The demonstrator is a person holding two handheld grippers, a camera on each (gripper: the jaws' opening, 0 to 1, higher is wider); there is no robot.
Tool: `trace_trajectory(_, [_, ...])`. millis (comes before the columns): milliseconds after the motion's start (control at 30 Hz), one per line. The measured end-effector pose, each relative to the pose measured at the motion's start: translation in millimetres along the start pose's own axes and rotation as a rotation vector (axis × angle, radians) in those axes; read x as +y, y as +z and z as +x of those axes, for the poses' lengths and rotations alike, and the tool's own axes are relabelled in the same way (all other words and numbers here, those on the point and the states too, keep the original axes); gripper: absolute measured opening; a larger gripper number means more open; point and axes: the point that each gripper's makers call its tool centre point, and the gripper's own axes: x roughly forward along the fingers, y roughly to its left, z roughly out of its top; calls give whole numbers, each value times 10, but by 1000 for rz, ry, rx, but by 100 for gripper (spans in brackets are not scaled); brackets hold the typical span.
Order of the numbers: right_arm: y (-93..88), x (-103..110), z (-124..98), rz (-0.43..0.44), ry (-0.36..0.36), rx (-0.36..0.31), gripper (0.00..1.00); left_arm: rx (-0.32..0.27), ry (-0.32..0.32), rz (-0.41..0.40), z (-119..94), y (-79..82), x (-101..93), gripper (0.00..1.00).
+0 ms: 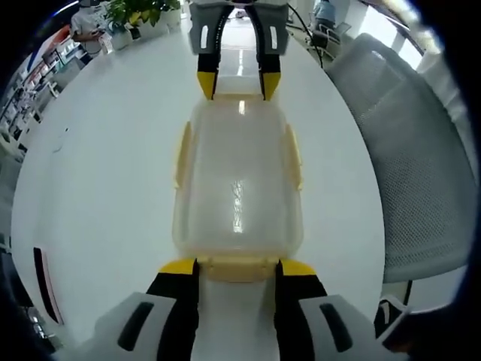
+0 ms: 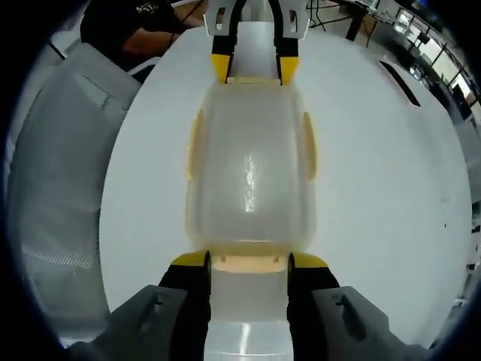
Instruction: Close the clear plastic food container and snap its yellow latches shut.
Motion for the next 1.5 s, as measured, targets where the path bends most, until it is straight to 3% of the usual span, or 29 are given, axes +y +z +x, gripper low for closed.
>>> trace_trajectory(433, [15,11,-524,-35,-24,-66,36,-42,35,-25,-437,314,-49,33])
trace_trajectory(733, [-184,116,-747,-63,-44,-75,36,-23,52,-36,-459,633,-191,33])
trace_trajectory(967, [-490,176,-895,-65,-55,-84,36,-19,58,-35,-382,991,-236,33])
trace_trajectory(1167, [-869,169,-1011,-59,-65,-92,36,-33,67,-28,-313,1325,-217,33])
trace_trajectory(1500, [-1494,194,-1144,-34,-60,-81,36,-40,52,-13,-6,1931,-186,33])
